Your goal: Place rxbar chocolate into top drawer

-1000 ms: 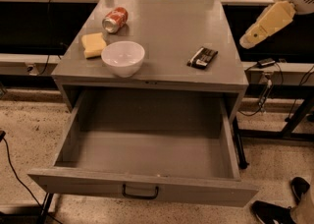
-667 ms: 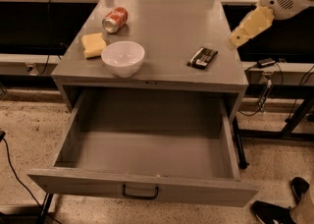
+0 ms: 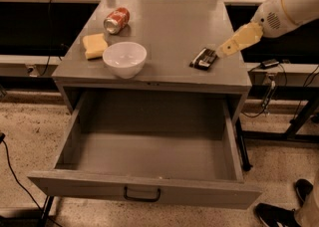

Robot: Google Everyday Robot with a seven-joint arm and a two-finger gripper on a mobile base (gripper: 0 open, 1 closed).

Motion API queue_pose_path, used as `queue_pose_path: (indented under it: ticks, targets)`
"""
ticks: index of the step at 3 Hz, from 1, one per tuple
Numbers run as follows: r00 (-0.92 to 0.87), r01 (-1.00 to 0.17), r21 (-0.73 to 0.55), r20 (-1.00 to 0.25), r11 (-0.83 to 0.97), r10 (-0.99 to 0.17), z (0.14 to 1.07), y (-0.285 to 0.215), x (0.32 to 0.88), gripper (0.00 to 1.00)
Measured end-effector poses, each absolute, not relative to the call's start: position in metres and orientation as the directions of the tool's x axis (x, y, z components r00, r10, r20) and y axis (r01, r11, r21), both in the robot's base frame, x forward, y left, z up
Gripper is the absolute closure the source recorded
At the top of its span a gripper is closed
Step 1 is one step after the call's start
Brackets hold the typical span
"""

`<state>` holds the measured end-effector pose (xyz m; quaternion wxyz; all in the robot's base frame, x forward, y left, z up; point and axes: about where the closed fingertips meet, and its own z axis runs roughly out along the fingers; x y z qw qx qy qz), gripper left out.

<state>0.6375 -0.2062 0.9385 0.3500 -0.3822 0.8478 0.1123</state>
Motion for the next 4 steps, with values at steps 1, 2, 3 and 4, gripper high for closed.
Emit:
queue_pose_path:
  ticks: [1, 2, 3, 4]
  targets:
    - [-0.39, -0.734, -0.106, -0.743, 0.671, -0.544, 0.912, -0.188, 0.649, 0.0]
    - [-0.346, -0.736, -0.133, -0.769, 0.664, -0.537, 0.885, -0.182, 0.658, 0.0]
    - [-0.315, -0.734, -0.147, -0.79, 0.663, -0.525, 0.875, -0.185, 0.663, 0.0]
    - [-0.292, -0.749, -0.162, -0.79, 0.643, -0.539, 0.87, -0.181, 0.67, 0.0]
